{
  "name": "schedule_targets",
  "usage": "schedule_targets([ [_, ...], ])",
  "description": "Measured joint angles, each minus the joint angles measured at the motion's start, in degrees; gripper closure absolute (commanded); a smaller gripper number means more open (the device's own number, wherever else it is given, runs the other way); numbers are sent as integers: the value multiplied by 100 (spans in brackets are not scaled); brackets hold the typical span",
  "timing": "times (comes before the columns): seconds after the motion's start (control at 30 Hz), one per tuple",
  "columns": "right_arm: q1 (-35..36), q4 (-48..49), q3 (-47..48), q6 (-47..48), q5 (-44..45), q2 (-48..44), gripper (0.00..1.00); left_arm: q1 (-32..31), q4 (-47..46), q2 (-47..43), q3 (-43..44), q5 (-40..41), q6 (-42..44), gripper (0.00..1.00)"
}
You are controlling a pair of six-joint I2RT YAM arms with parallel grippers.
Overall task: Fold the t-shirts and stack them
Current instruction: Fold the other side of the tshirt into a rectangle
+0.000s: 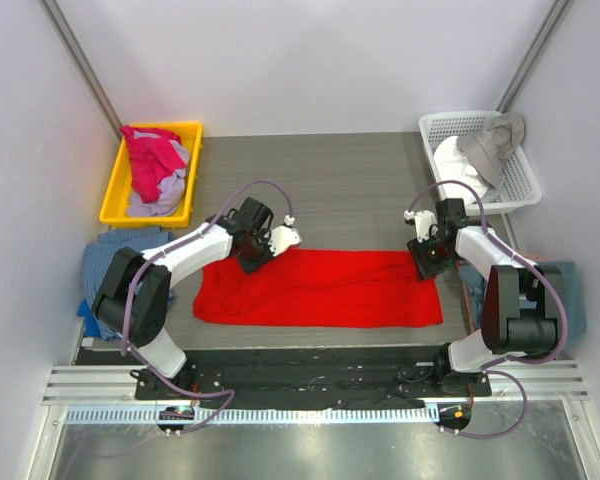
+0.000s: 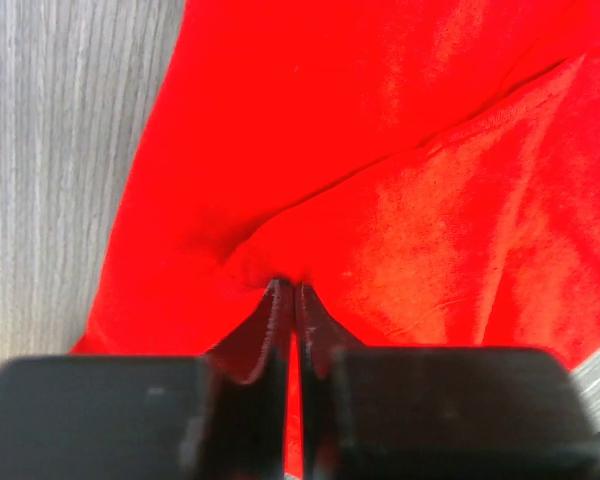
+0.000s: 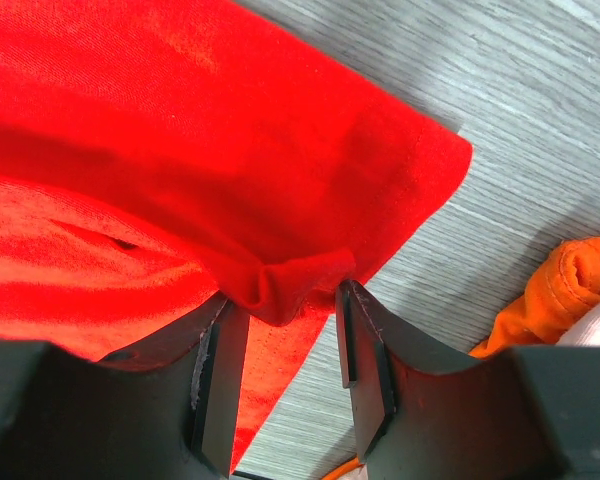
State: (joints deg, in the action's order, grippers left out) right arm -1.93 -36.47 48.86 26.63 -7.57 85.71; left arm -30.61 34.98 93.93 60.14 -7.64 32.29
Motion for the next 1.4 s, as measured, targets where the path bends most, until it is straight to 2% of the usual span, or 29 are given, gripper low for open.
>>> schedule_targets([
  [0.33,0,0,-2,0,0,0,53,0,66,0,-9,-192,-33,100],
  [0.53,0,0,-9,0,-2,0,53,-70,426,-249,-13,-334,-103,100],
  [0.73,2,-7,7,-4,-13,0,53,-437,767,-726,-107,-509,-262,100],
  [1.07,11,-109,44,-2,-20,-9,53,-911,1067,-739,-142,-997,-369,100],
  [1.4,33,-223,79,-22,-11,-96,53,-1189,1362,-144,203,-1373,-149,87],
])
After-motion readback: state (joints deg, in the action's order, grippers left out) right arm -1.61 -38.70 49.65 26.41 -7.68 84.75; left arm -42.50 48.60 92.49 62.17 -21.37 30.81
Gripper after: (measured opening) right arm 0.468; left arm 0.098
